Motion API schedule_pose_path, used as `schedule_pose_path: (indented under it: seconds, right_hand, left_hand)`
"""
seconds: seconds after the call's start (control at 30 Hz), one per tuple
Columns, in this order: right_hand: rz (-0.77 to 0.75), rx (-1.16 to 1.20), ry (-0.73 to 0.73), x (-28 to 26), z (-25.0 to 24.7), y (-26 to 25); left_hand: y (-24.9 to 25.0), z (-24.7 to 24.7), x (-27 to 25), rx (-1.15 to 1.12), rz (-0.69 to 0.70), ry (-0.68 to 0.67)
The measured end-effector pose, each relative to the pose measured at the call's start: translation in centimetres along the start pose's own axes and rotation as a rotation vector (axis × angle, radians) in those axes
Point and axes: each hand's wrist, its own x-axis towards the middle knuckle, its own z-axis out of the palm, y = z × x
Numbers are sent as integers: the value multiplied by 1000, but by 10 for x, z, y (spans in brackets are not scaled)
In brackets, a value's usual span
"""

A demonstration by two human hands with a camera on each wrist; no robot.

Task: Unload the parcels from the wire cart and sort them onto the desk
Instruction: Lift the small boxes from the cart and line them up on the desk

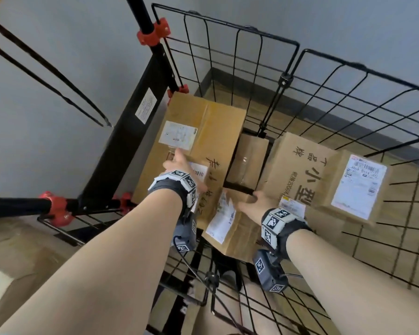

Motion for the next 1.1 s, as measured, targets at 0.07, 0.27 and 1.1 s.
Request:
schedule_pose_path:
  seconds: [0.07, 0.27, 1.1]
  right_hand:
    - [7, 13, 4, -3, -6, 3]
    - [-14, 186, 75, -42, -41, -7]
    - [-776, 17, -28, -284, -56, -66]
  left_hand:
    - [-1, -4, -6, 5, 8, 17]
    - [3, -43, -49, -194, 78, 90]
    - [-165, -109, -376, -541, -71, 756]
